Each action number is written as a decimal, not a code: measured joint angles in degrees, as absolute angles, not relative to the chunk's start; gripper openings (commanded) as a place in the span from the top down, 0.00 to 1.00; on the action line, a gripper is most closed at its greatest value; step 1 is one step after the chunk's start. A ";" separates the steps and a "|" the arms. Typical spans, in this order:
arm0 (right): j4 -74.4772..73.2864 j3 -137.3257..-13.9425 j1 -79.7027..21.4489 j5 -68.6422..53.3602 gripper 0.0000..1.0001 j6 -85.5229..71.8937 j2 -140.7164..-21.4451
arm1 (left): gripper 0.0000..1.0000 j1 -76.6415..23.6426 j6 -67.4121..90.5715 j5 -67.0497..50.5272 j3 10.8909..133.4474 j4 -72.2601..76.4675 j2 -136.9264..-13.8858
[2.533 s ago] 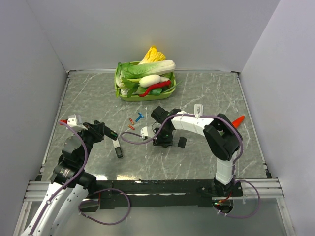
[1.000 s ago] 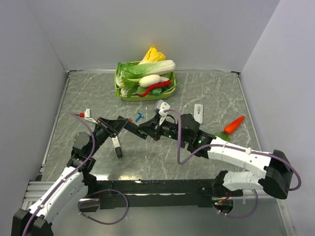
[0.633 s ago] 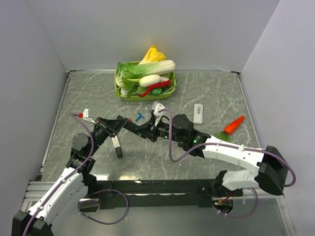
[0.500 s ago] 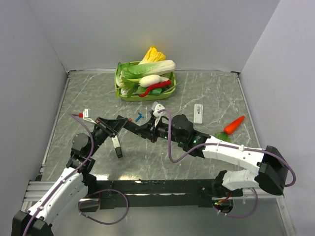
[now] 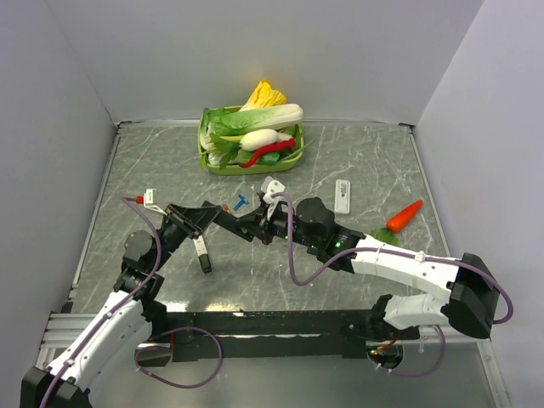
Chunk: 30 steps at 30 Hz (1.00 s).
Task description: Load the batteries into the remote control
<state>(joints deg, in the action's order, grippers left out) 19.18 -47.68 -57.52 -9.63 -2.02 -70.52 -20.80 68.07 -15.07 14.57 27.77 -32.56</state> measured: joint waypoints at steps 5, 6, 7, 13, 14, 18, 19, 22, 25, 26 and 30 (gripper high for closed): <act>18.79 -47.68 -57.58 -9.98 1.00 -1.78 -70.54 | 0.99 -20.80 68.05 -15.09 14.59 27.55 -32.45; 18.70 -47.68 -57.58 -10.17 1.00 -1.78 -70.59 | 0.99 -20.80 68.18 -15.11 14.59 27.55 -32.45; 18.65 -47.68 -57.60 -10.33 1.00 -1.78 -70.65 | 0.99 -20.80 68.20 -15.09 14.59 27.57 -32.47; 17.89 -47.68 -57.87 -11.14 1.00 -1.48 -71.42 | 0.99 -20.80 68.45 -15.09 14.59 27.53 -32.67; 17.76 -47.68 -57.89 -11.20 1.00 -1.37 -71.48 | 0.99 -20.80 68.47 -15.09 14.59 27.55 -32.80; 14.37 -48.97 -58.08 -11.16 1.00 -0.14 -71.75 | 0.99 -20.82 68.64 -15.09 14.59 27.11 -33.10; 13.19 -49.60 -58.15 -11.03 1.00 0.23 -71.92 | 0.99 -20.80 68.66 -15.07 14.59 27.07 -33.15; 8.86 -52.14 -58.35 -10.55 1.00 1.04 -73.03 | 0.99 -20.80 68.66 -15.07 14.59 26.96 -33.39; 6.31 -53.60 -58.37 -10.07 1.00 1.19 -74.22 | 0.99 -20.80 68.93 -15.09 14.59 27.18 -34.41; 5.80 -53.65 -58.37 -9.96 1.00 1.17 -74.50 | 0.99 -20.80 69.21 -15.09 14.59 27.20 -34.85; 4.89 -53.65 -58.37 -9.61 1.00 0.93 -75.24 | 0.99 -20.80 69.63 -15.05 14.57 26.83 -35.90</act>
<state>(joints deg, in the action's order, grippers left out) 4.89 -53.65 -58.37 -9.61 0.93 -75.24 -20.80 69.63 -15.05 14.57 26.83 -35.90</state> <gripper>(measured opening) 0.034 0.211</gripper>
